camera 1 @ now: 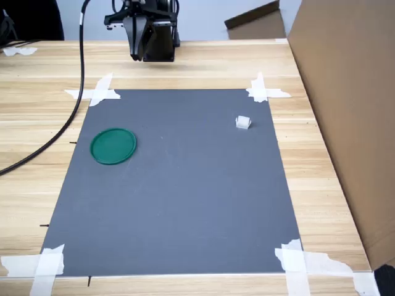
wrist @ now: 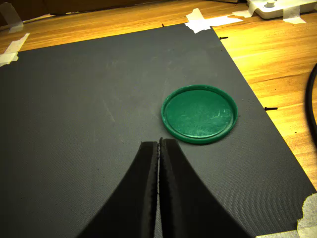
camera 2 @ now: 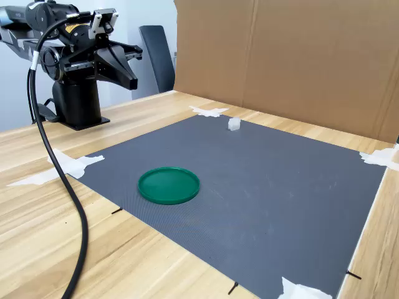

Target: Grasp a white terminal and put it in the green lid.

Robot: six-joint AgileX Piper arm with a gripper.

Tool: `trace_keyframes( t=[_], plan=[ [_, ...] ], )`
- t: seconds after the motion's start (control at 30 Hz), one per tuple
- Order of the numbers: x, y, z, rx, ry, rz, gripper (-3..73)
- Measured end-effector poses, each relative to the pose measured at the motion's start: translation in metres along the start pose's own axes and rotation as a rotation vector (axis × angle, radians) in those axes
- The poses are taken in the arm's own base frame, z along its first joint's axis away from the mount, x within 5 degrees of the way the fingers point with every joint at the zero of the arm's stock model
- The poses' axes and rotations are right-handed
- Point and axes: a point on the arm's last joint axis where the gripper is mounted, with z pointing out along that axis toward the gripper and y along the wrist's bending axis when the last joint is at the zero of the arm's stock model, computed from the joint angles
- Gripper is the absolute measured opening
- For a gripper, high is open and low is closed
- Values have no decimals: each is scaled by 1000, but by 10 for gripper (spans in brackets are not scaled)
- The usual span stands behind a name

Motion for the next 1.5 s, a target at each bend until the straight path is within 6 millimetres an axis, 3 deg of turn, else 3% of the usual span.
trace_keyframes(
  t=[0.63,1.1,1.5],
  plan=[
    [0,0,0,0,1,0,-28],
    [-1,0,5,-1,22,-111,-28],
    [-32,12,17,-107,89,-236,-28]
  ],
)
